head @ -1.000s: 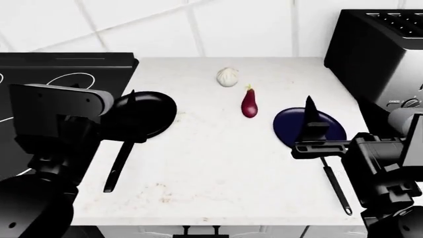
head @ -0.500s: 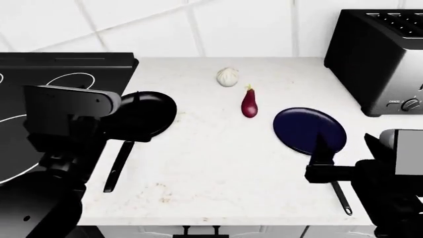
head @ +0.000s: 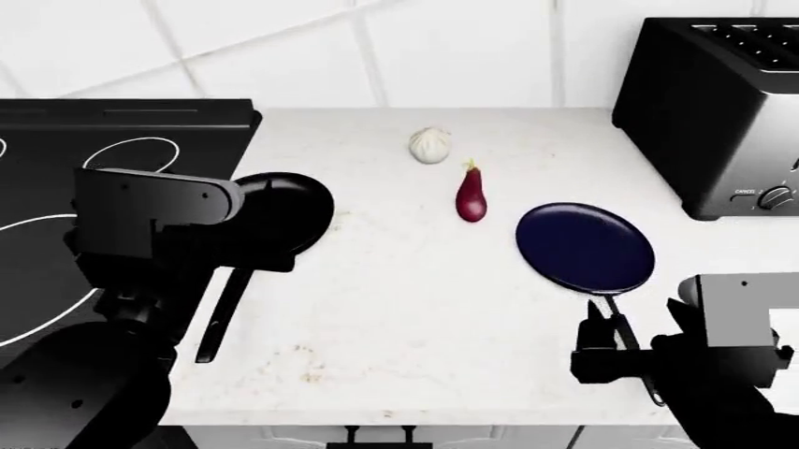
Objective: Place both pans onto different burners. Then place the eggplant and the dumpling on different pans.
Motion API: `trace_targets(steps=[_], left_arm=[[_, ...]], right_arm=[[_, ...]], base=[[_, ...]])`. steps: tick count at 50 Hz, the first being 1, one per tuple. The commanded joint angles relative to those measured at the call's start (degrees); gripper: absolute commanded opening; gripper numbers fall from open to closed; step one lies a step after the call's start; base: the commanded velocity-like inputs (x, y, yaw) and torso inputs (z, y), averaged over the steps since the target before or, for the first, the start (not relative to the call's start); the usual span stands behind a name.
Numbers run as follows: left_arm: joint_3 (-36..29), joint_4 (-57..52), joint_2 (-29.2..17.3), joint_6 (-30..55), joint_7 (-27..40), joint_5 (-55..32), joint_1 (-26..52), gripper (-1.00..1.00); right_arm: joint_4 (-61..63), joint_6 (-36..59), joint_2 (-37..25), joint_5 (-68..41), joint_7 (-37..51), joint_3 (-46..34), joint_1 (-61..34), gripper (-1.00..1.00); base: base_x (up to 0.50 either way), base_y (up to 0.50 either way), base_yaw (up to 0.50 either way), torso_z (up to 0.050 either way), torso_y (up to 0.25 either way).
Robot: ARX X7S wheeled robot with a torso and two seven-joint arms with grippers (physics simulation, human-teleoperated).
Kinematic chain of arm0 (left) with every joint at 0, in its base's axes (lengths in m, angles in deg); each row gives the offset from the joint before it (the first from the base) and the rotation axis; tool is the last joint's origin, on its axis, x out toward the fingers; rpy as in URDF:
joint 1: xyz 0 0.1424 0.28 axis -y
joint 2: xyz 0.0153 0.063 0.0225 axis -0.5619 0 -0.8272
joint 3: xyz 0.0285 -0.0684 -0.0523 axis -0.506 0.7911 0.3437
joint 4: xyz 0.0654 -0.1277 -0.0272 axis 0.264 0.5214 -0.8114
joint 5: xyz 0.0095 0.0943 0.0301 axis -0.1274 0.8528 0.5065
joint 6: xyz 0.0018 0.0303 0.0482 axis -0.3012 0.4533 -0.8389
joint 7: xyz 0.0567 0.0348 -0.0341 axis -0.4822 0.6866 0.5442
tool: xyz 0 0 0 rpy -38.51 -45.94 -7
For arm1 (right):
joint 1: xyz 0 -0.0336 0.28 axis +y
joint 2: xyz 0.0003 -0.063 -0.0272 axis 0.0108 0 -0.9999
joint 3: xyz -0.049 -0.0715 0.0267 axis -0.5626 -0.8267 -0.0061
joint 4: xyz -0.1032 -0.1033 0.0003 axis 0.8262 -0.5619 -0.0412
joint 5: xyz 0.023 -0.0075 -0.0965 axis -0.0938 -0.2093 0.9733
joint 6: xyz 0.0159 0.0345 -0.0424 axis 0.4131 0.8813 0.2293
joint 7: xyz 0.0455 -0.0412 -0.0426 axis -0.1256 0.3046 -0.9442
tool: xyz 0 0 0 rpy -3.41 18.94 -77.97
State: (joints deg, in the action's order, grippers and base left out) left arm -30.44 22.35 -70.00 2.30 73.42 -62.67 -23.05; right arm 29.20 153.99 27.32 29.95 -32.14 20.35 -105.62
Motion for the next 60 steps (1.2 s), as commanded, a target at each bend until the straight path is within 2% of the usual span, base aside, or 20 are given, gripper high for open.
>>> trace_targets(steps=[1, 35, 60], left_arm=[[-1.2, 1.2, -0.2, -1.0, 0.2, 0.3, -0.2, 1.0], [-3.6, 4.1, -0.4, -2.8, 1.3, 1.1, 0.2, 1.0], [-4.1, 4.3, -0.9, -3.4, 1.9, 1.0, -0.1, 1.0]], right_arm=[[-3.7, -1.1, -1.7, 1.1, -1.6, -2.2, 1.1, 1.0], [-20.0, -8.0, -5.8, 8.0, -8.0, -14.3, -4.2, 1.0], [-23.7, -11.1, -5.3, 9.2, -8.9, -15.2, 0.4, 1.0]], base=[[0.0, 0.0, 0.0, 0.0, 0.0], [0.0, 0.0, 0.0, 0.0, 0.0], [0.0, 0.0, 0.0, 0.0, 0.0]])
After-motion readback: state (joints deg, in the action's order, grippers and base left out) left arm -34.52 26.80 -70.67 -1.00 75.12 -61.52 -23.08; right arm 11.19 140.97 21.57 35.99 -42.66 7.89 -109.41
